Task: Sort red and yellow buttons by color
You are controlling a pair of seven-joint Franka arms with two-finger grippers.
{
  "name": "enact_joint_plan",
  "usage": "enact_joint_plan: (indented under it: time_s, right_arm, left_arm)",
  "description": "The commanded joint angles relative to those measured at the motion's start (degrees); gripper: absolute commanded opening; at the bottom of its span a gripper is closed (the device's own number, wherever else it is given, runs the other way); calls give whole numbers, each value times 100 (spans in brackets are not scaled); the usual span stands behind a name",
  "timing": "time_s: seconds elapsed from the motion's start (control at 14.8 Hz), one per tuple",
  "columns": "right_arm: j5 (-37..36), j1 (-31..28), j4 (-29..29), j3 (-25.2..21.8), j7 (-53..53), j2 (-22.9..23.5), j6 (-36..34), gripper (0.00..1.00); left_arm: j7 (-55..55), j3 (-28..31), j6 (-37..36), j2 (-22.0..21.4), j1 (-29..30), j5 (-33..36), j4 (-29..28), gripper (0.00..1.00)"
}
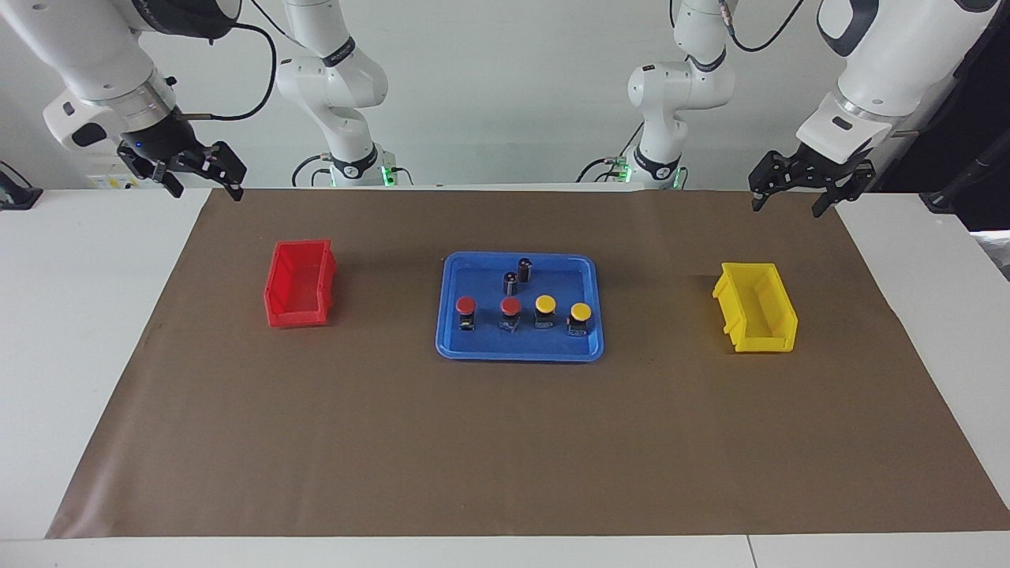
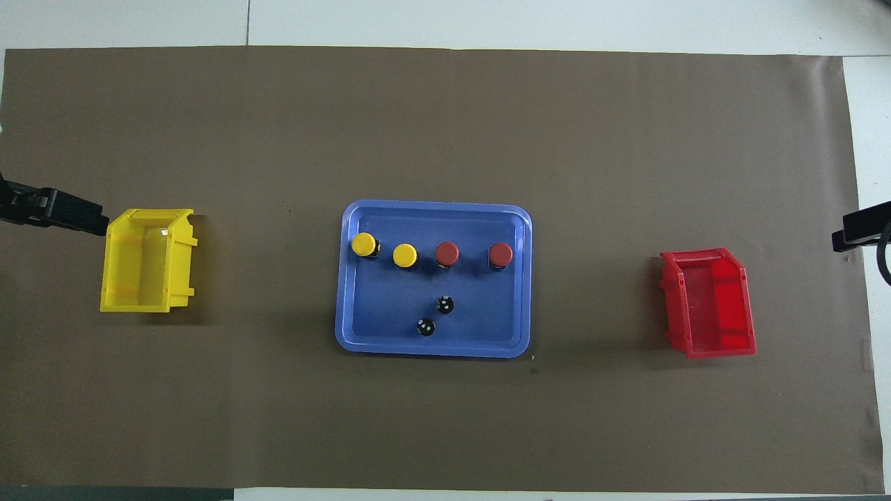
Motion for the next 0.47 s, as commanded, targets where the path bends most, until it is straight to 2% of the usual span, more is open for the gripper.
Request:
enact_joint_plan:
  time_s: [0.0,0.41]
  right_arm:
    - [49,1,-192,-4,-135,-135,157,100]
    - [75,-8,-201,22,-91,-135,157,100]
  left_arm:
    - [54,7,35,-181,43,-12,-214,100]
    - [27,7,79,-251,34,-12,-354,100]
